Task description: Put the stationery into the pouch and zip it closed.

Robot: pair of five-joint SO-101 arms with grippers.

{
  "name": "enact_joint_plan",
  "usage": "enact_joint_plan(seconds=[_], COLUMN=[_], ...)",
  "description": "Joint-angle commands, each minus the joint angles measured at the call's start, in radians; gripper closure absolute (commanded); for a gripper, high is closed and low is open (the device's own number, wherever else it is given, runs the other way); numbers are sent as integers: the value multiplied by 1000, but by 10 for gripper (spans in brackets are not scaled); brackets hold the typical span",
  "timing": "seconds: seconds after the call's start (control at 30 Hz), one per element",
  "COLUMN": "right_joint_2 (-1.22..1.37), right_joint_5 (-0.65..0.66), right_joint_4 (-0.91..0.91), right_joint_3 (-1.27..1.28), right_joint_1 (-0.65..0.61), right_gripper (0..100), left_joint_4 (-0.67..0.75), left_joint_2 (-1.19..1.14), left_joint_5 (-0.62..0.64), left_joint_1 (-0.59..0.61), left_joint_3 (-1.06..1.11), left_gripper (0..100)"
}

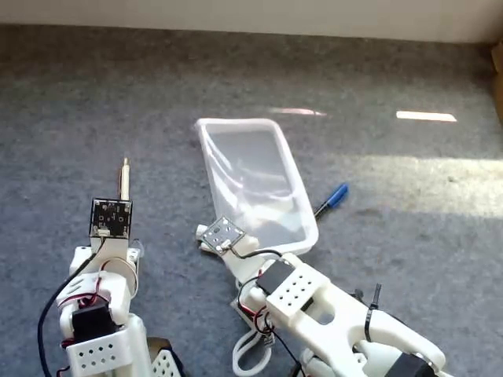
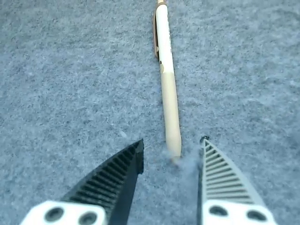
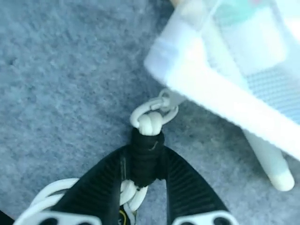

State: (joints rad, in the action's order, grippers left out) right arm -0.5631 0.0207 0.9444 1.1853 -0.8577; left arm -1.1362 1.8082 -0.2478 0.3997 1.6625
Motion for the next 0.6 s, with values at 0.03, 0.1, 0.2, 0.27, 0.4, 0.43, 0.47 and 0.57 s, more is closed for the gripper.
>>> enact_joint_plan(seconds=[0.03,0.1,0.2,0.27,0.4,0.43,0.47,0.57], right_joint_2=[-1,-35,-166,-286,-504,-550,-588,-651], right_joint_5=[14,14,14,15,17,17,17,17], right_joint_4=[16,16,21,21,51,51,50,21], right_joint_3=[-1,-1,7,8,50,67,93,157], right_joint_1=[-4,-4,19,68,163,166,166,170], right_gripper=[993,993,993,993,993,993,993,993], left_joint_4=[17,17,17,17,17,17,17,17], left_joint_2=[8,8,8,8,8,8,8,8], left_joint_5=[8,8,8,8,8,8,8,8], left_joint_1=[10,10,10,10,10,8,8,8], left_joint_3=[-47,-48,-50,-50,-50,-50,-50,-50], left_gripper=[808,808,808,808,808,808,808,808])
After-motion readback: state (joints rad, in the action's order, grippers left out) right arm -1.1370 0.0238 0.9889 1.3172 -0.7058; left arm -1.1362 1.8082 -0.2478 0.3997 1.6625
